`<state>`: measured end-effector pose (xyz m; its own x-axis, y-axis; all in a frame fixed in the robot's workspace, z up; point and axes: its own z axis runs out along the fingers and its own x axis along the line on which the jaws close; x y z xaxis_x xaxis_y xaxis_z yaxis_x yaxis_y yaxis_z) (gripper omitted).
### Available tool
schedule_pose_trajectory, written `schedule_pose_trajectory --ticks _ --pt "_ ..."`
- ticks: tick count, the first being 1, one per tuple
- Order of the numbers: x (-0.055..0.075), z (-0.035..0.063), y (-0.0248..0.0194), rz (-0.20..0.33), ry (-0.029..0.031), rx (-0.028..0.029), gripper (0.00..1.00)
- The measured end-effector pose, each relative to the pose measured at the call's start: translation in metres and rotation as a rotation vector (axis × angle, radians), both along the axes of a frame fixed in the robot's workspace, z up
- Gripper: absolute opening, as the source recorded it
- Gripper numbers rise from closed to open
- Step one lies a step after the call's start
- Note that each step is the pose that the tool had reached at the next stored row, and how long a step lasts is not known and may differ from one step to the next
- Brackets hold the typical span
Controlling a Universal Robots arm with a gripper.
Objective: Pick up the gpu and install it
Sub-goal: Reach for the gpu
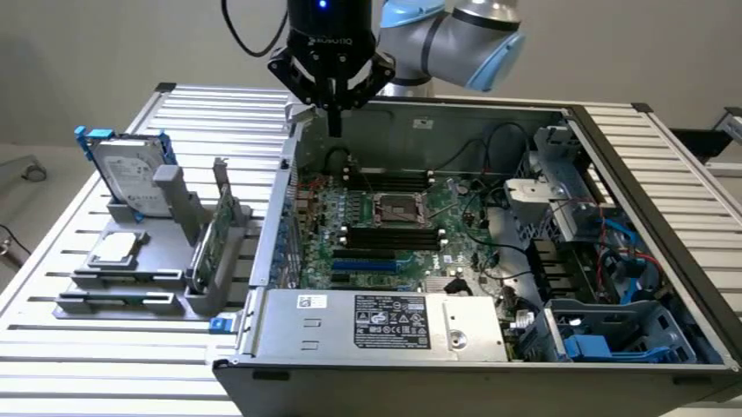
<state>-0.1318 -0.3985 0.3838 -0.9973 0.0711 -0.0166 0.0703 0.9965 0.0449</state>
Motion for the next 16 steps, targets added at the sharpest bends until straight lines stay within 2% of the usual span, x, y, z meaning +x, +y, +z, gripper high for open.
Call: schedule_pose_trajectory --ticks 4,9,12,16 --pt "-0.018 -0.0008 0.0008 0.000 0.0110 0.0000 0.11" --pt "-0.041 -0.0026 0.0019 0.000 0.0279 0.0000 0.11" --pt "-0.055 -0.0042 0.0025 0.000 0.0336 0.0000 0.11" --pt "-0.073 -0.0070 0.0030 0.000 0.0378 -0.0002 0.11"
